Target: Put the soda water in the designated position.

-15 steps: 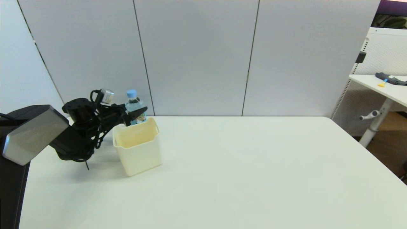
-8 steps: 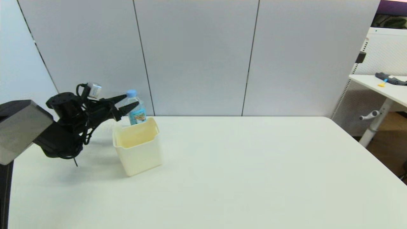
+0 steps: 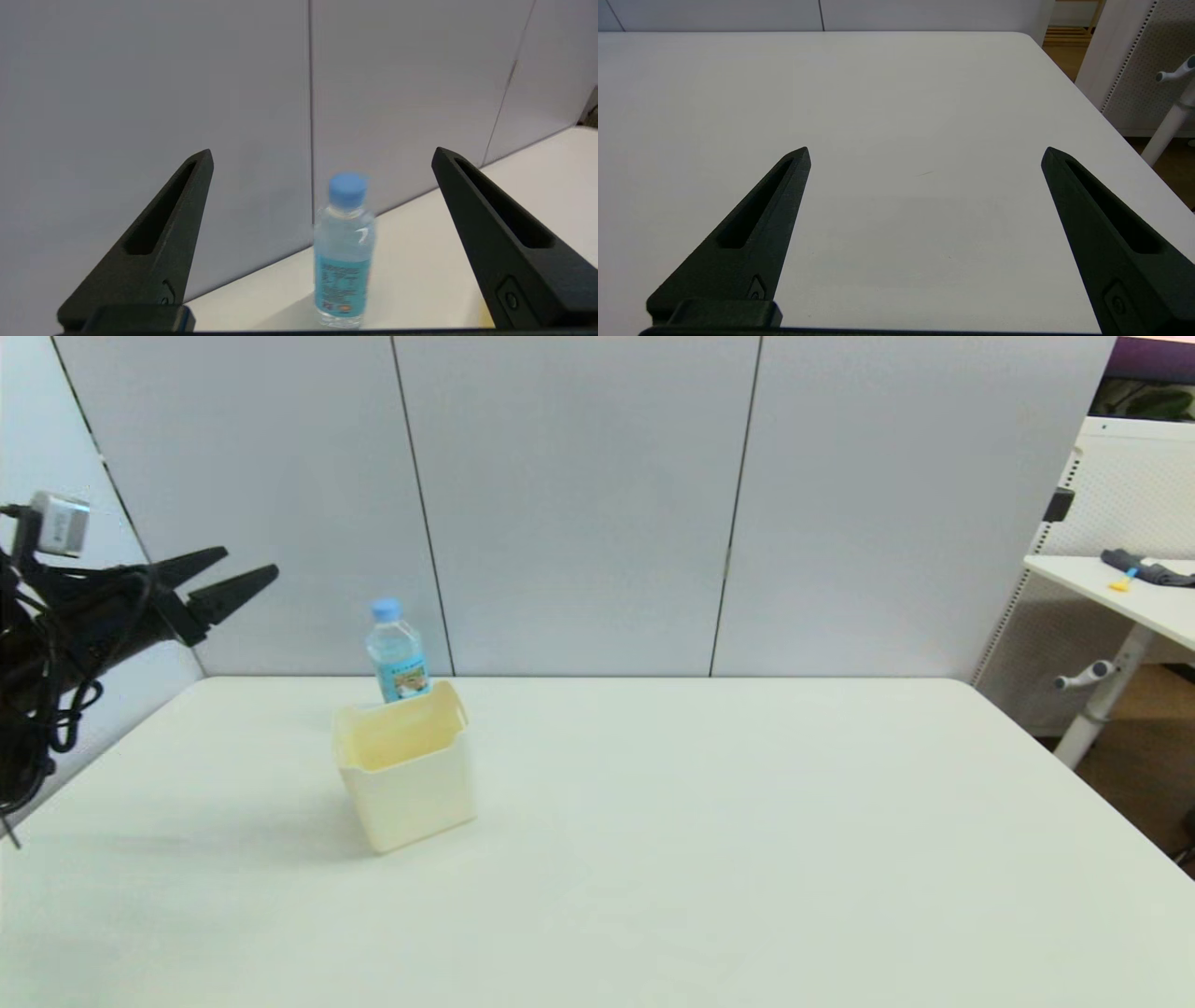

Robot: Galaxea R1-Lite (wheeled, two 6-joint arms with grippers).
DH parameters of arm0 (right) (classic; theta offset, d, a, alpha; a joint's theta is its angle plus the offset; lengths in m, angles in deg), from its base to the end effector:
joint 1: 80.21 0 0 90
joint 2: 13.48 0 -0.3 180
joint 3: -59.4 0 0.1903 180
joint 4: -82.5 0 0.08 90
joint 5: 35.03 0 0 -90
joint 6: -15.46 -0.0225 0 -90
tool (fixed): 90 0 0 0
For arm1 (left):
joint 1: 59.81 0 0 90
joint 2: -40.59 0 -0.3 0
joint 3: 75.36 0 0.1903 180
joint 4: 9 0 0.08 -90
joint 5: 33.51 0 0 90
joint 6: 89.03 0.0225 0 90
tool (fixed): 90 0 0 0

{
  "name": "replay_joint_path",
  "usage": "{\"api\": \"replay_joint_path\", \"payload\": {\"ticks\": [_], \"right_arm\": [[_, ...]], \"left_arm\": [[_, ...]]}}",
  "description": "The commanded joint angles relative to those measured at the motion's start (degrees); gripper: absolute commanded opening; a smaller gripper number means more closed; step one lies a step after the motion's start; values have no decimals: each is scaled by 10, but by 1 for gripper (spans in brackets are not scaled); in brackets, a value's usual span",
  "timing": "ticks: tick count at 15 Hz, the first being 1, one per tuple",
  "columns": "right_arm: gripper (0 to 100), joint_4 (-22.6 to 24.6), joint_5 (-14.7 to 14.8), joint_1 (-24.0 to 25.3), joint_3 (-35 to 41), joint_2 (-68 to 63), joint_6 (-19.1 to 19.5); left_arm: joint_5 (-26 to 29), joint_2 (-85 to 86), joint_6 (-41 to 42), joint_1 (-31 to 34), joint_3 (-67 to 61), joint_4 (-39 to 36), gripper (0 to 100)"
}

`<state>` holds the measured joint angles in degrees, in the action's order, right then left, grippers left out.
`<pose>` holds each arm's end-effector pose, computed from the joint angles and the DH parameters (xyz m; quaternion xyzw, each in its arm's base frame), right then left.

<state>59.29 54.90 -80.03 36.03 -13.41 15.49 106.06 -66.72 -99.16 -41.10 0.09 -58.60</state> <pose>-0.0229 0.0000 0.0757 -0.0003 -0.0020 0.0022 1.0000 0.3285 0.0932 0.2148 0.0021 -0.1039 -0.2731 0.9563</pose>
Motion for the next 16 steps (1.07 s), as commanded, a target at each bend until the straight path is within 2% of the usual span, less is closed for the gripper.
{"api": "replay_joint_path", "payload": {"ticks": [1, 3, 6, 8, 11, 13, 16], "right_arm": [[100, 0, 0, 0, 0, -1, 1], [100, 0, 0, 0, 0, -1, 1], [100, 0, 0, 0, 0, -1, 0], [100, 0, 0, 0, 0, -1, 1], [100, 0, 0, 1, 0, -1, 0], [100, 0, 0, 0, 0, -1, 1], [100, 0, 0, 1, 0, -1, 1]], "left_arm": [[-9, 286, -38, 18, -137, 77, 100], [-11, 409, -28, 15, -176, 188, 100], [-15, 547, 36, 9, -177, 432, 100], [-77, 611, 84, -31, -175, 568, 100], [-206, 685, 125, -117, -183, 665, 100], [-291, 743, 149, -125, -190, 714, 100], [-360, 845, 183, -134, -238, 750, 100]]}}
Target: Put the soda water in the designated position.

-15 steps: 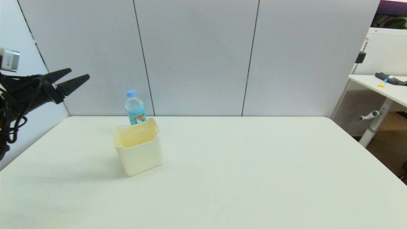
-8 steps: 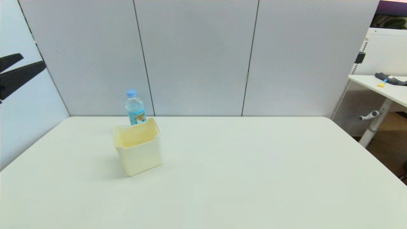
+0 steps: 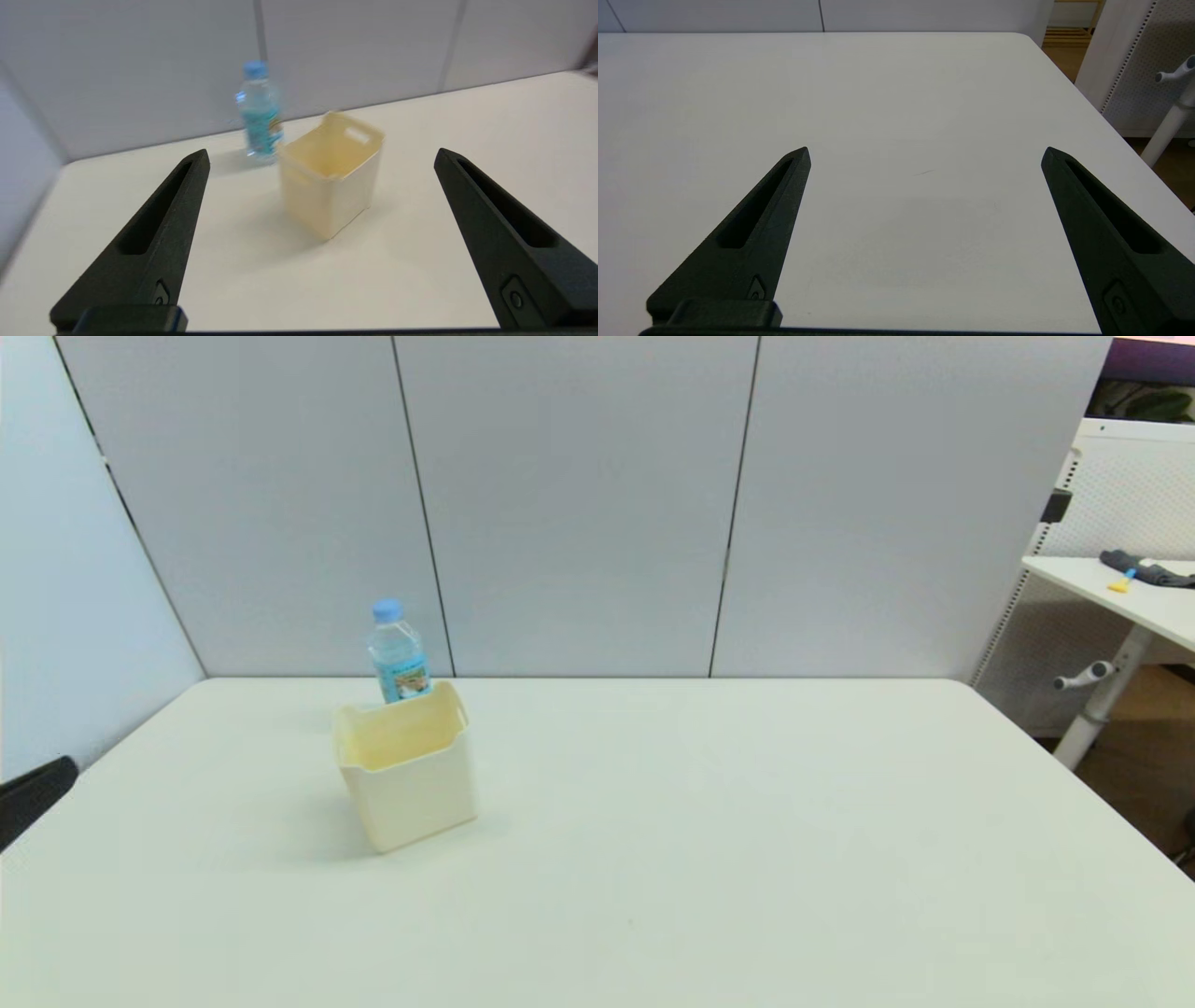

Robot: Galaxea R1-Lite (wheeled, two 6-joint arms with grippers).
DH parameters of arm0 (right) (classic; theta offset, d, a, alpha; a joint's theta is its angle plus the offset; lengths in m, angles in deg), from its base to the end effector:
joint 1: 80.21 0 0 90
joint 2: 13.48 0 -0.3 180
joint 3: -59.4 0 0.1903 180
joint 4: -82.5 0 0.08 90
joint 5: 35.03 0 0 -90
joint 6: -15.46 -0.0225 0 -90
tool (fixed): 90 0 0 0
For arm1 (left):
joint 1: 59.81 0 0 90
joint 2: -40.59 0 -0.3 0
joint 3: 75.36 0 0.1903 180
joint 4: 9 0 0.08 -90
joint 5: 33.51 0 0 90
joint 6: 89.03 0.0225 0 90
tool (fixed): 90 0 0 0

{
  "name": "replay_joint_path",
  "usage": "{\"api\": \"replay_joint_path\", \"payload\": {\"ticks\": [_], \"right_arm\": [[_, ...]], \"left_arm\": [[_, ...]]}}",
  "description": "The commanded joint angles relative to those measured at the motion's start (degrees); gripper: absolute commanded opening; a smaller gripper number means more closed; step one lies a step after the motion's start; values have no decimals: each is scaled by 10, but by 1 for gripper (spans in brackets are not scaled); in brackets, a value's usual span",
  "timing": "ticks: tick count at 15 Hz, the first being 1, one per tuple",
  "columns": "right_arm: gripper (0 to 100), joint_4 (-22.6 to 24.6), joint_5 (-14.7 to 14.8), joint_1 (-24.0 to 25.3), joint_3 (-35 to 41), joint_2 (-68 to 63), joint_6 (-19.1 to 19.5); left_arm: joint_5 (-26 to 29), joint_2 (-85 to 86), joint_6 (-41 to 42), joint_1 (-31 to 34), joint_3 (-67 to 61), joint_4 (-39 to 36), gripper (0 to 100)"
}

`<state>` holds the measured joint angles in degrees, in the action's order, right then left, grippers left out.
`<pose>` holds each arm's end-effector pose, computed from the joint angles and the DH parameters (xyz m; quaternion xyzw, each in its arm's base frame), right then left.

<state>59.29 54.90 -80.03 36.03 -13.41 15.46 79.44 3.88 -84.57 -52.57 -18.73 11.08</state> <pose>-0.0229 0.0000 0.0757 0.0000 -0.0020 0.0022 1.0000 0.0399 -0.0038 0.2439 0.0382 -0.0040 -0.1366 0.9899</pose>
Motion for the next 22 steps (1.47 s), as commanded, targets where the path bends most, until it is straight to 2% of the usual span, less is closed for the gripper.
{"api": "replay_joint_path", "payload": {"ticks": [1, 3, 5, 10, 12, 19, 22], "right_arm": [[100, 0, 0, 1, 0, -1, 1], [100, 0, 0, 0, 0, -1, 0], [100, 0, 0, 0, 0, -1, 1], [100, 0, 0, 0, 0, -1, 1], [100, 0, 0, 0, 0, -1, 0], [100, 0, 0, 1, 0, -1, 1], [100, 0, 0, 0, 0, -1, 0]], "left_arm": [[-100, 167, 37, -30, -71, 54, 100], [-130, 209, 40, -73, -99, 57, 100], [-179, 262, 52, -80, -150, 59, 100], [-185, 367, 42, -74, -307, 40, 100], [-210, 367, 37, -74, -334, 27, 100], [-213, 367, 21, -74, -333, 28, 100], [-221, 367, -53, -74, -333, 32, 100]]}}
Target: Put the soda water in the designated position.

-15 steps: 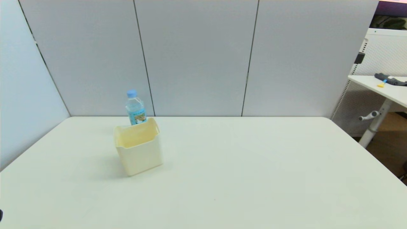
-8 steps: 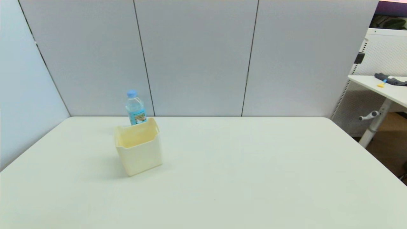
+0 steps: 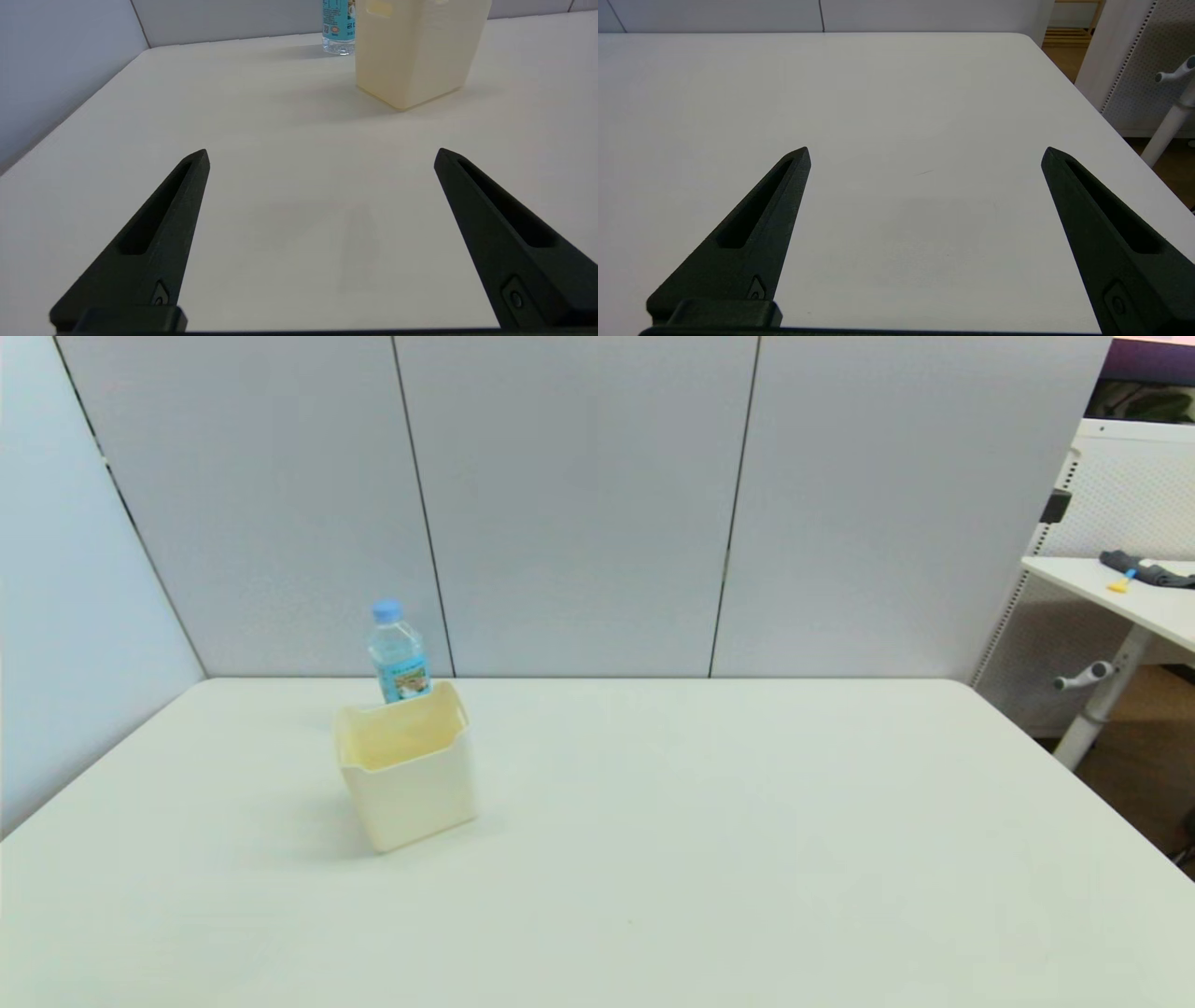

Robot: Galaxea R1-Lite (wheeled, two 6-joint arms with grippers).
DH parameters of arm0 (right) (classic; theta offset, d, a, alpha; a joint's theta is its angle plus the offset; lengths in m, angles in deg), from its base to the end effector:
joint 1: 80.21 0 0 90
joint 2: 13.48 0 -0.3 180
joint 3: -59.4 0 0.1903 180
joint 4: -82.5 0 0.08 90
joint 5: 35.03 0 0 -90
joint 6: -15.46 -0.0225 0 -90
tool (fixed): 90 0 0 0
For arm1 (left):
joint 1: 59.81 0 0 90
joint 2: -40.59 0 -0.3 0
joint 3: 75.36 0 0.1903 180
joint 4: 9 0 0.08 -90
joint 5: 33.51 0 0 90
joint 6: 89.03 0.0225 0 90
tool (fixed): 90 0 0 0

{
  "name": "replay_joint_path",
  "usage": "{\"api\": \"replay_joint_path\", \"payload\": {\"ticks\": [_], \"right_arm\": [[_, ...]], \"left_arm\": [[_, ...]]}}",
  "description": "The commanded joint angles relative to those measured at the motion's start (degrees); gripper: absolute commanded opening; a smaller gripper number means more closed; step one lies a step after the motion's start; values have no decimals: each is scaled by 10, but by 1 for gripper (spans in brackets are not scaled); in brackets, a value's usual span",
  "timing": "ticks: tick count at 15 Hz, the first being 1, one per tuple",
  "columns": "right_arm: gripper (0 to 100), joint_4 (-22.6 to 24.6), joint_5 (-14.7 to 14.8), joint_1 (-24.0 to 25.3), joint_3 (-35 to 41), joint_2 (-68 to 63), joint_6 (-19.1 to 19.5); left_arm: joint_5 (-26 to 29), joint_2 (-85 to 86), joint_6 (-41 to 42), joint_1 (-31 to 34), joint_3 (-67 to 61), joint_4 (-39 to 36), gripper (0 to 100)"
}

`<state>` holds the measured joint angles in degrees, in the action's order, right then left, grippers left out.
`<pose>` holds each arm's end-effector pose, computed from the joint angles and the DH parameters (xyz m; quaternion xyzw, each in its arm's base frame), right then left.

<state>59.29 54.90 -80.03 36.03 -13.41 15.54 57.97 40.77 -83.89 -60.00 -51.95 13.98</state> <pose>-0.0229 0.0000 0.0757 -0.0007 -0.0020 0.0022 1.0000 -0.0231 -0.0005 0.0763 0.0449 -0.0060 -0.0143 0.9989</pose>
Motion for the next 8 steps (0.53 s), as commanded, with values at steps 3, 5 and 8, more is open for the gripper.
{"api": "replay_joint_path", "payload": {"ticks": [3, 5, 8], "right_arm": [[100, 0, 0, 0, 0, -1, 0], [100, 0, 0, 0, 0, -1, -1], [100, -2, 1, 0, -1, -1, 1]], "left_arm": [[-36, -2, -107, 0, 0, 1, 100], [-37, -2, -107, 0, 0, 1, 100], [-37, -2, -107, 0, 0, 1, 100]]}}
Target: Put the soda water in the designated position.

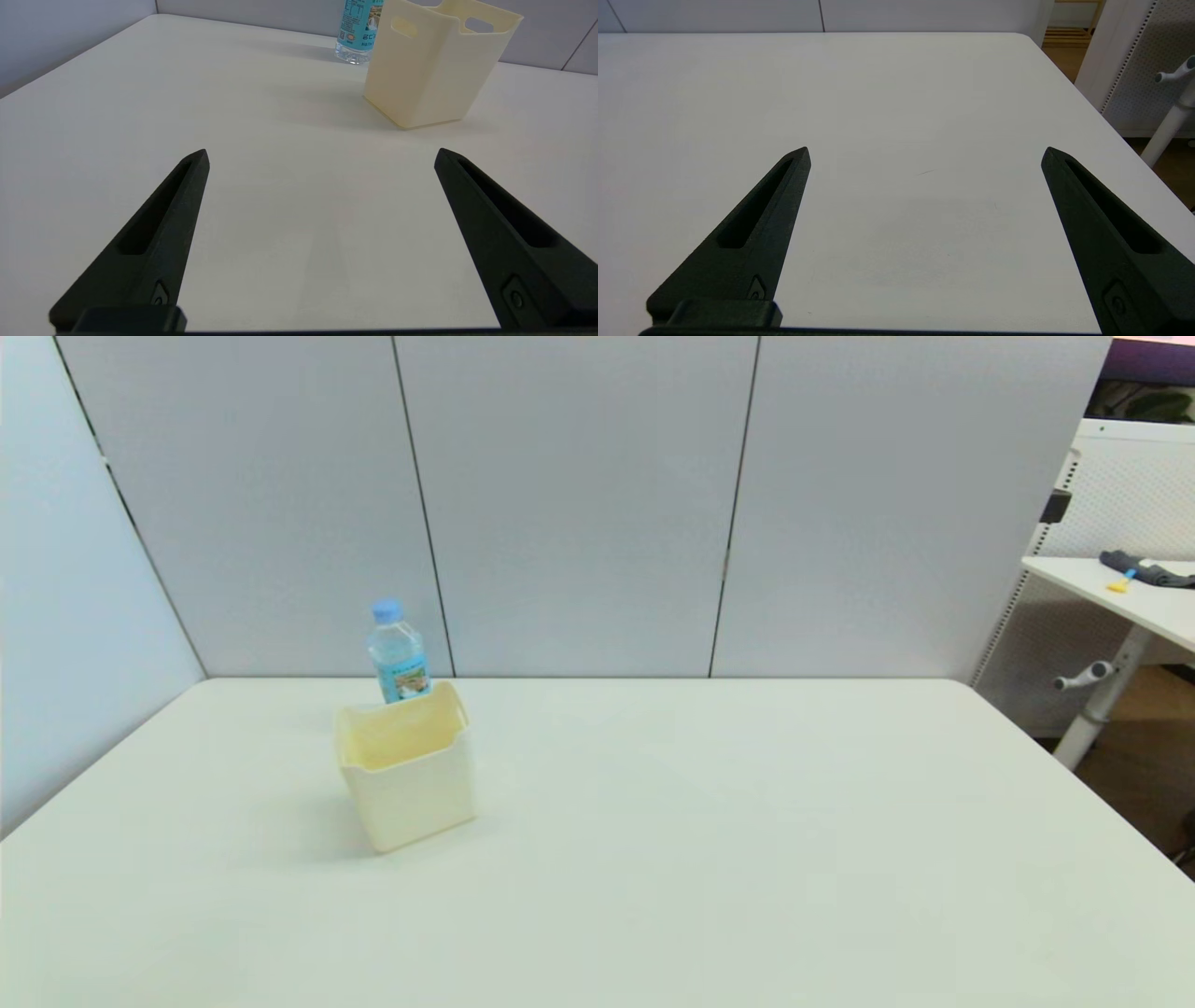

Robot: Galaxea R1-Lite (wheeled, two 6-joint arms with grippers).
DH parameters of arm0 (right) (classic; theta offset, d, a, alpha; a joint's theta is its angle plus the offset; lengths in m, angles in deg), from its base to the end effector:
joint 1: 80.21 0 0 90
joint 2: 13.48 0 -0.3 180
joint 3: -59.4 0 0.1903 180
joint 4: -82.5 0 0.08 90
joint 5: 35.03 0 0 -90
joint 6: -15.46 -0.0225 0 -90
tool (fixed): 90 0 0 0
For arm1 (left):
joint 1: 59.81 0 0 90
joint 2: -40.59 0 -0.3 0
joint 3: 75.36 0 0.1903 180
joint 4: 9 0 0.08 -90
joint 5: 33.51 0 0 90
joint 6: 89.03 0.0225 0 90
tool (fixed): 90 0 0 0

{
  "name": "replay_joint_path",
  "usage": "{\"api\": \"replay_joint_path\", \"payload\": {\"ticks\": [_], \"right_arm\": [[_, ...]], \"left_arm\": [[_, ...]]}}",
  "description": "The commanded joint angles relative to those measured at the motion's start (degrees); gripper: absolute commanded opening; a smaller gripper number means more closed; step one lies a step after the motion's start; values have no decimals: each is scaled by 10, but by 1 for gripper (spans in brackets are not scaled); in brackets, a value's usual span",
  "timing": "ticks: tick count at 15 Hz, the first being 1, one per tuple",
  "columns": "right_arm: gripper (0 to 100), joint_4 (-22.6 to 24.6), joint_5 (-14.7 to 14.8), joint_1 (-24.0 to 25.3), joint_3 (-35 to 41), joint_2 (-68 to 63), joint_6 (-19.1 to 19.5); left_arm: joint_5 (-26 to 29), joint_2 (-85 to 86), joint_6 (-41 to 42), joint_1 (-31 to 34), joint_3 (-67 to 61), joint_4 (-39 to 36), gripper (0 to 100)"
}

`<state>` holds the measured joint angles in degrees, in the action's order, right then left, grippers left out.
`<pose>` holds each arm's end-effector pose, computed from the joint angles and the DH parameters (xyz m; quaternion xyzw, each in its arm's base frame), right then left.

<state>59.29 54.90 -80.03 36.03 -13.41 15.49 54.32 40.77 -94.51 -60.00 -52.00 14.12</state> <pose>-0.0229 0.0000 0.0757 -0.0003 -0.0020 0.0022 1.0000 -0.0231 0.0009 0.0758 -0.0479 -0.0045 0.0171 0.9987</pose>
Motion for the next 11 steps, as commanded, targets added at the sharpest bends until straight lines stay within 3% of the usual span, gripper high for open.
{"api": "replay_joint_path", "payload": {"ticks": [1, 11], "right_arm": [[100, -1, 1, 0, 0, -1, 4], [100, 0, 0, 0, 0, -1, 1]], "left_arm": [[1, -2, -1, 0, 0, 0, 100], [0, -2, -1, 0, 0, 0, 100]]}}
